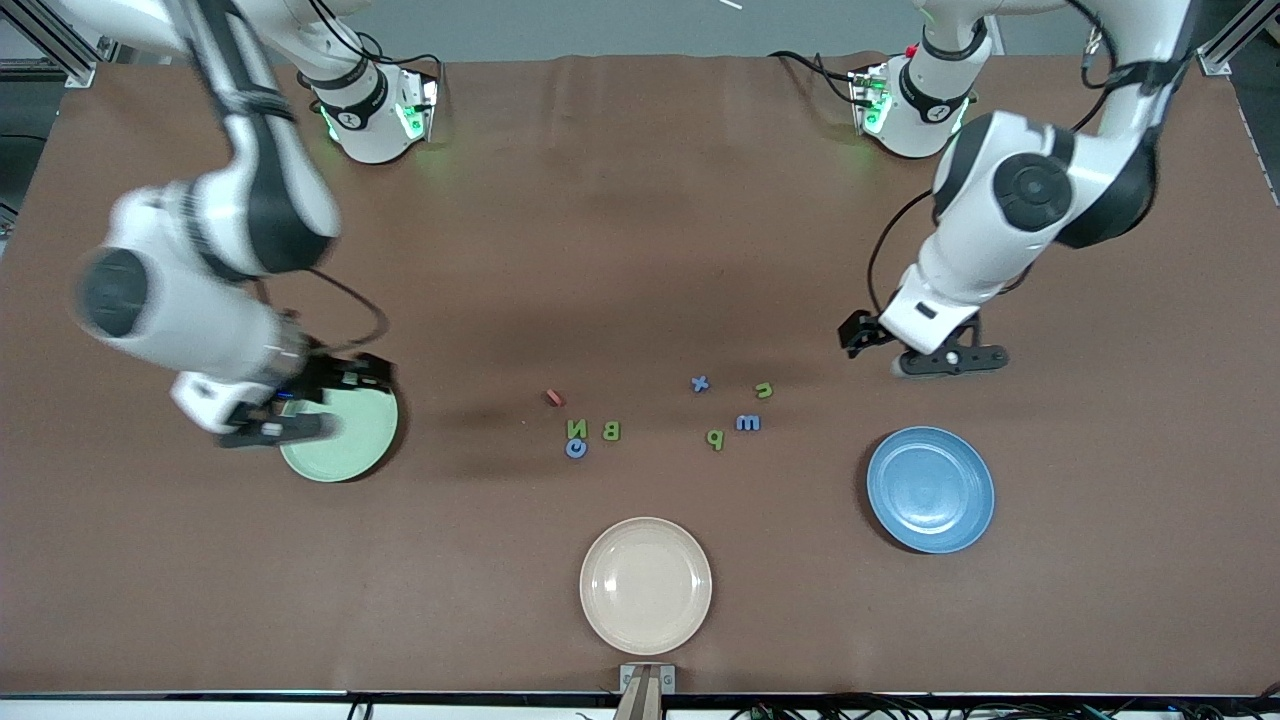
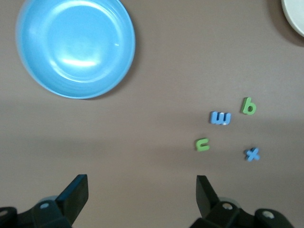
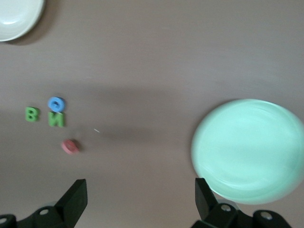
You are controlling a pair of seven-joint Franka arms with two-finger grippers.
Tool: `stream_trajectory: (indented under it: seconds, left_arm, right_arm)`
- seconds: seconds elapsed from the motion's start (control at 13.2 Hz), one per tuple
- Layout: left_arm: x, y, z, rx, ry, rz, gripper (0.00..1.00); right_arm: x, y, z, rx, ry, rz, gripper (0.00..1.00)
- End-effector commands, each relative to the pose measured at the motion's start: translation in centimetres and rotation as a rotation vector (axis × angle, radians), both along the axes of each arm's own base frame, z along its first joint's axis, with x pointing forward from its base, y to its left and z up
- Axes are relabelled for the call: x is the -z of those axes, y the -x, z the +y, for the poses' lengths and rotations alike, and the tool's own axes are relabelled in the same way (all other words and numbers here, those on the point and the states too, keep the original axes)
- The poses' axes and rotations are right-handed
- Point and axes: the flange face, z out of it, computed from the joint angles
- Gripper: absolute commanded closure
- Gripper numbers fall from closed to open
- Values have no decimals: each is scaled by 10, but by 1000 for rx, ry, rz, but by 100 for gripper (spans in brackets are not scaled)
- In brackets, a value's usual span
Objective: Sort upper and lower case letters into plates
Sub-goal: 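Grasp the pink a with the right gripper while the left gripper grasps the u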
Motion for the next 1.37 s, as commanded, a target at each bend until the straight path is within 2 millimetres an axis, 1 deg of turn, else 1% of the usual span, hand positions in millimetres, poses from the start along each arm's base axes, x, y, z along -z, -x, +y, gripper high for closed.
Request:
stream_trajectory:
  seconds: [0.0,0.15,0.23,0.3,0.38,0.46,0.53,0.61,0.76,0.83,0.99,1.06,1.29]
  left_arm:
    - [47,4,-34,-56,57,-14,7]
    - [76,7,-57,-94,52,-15,10]
    - [91,8,-62,-104,27,-18,10]
    - [102,7,-65,-124,9,-25,11]
    - [114,7,-70,-144,-4,-29,12]
    - [125,7,-76,-157,-12,-23,13]
    - [134,11,-90,-160,-15,-19,15]
    - [142,11,-98,-177,-15,-13,17]
    - [155,8,-105,-192,-10,1,20]
    - [162,10,-110,-185,-10,11,22]
    - [175,10,-113,-165,-22,18,27]
    - [179,11,-112,-161,-26,21,28]
    - [186,12,-112,-163,-28,31,38]
  right_arm:
    - [87,4,77,-83,22,-44,0]
    - [130,16,118,-136,28,-85,0]
    - [141,19,127,-131,29,-98,0]
    - [146,22,132,-148,42,-101,3]
    - [148,26,137,-165,52,-99,7]
    - [149,28,138,-166,55,-94,8]
    - [151,32,143,-174,57,-88,8]
    - [153,34,144,-178,60,-83,9]
    - [155,39,148,-187,61,-80,9]
    - [157,41,150,-191,63,-78,9]
    - [160,44,150,-195,67,-73,10]
    - [164,50,154,-204,70,-67,11]
    - [170,56,156,-213,75,-56,17]
